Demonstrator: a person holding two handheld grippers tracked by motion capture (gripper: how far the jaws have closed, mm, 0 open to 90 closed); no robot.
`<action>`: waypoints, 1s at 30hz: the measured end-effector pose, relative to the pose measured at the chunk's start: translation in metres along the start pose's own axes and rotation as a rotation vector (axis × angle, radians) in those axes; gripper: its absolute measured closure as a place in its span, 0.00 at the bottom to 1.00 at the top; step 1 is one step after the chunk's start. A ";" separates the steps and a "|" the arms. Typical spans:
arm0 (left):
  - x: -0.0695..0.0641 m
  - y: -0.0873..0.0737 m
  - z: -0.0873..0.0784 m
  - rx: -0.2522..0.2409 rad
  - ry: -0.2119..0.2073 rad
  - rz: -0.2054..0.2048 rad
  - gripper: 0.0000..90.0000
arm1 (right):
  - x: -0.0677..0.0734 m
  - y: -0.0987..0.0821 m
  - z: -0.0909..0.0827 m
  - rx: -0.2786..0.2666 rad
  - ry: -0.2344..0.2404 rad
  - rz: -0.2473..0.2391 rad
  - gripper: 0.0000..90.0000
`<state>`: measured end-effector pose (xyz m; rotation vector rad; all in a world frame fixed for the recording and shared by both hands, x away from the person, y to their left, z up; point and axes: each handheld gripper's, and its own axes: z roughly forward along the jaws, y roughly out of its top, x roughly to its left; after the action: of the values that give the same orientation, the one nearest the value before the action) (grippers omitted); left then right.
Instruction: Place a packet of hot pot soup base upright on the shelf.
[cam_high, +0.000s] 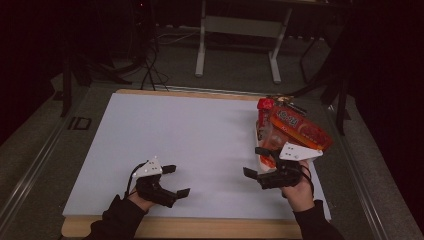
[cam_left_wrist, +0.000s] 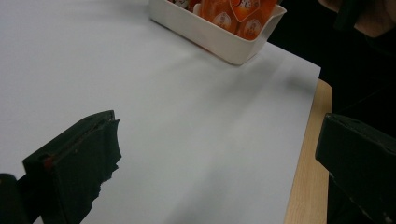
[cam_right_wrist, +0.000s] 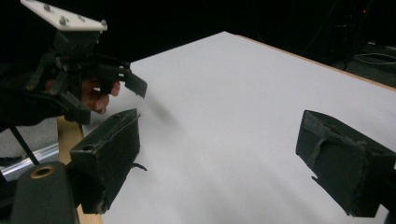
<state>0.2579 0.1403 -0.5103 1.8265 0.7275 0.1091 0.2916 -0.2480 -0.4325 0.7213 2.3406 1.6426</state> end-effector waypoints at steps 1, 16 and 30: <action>0.000 0.000 0.000 0.000 0.000 0.000 0.00 | 0.000 0.000 0.000 0.000 0.000 0.000 0.15; -0.004 -0.001 0.002 0.005 -0.005 0.021 0.00 | 0.008 -0.033 -0.007 0.018 -0.037 0.010 0.15; -0.005 -0.003 0.003 0.009 -0.007 0.031 0.00 | 0.004 -0.037 -0.008 0.013 -0.045 0.033 0.15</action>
<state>0.2537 0.1360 -0.5123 1.8465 0.6963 0.1194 0.2746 -0.2630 -0.4627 0.7954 2.3227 1.6080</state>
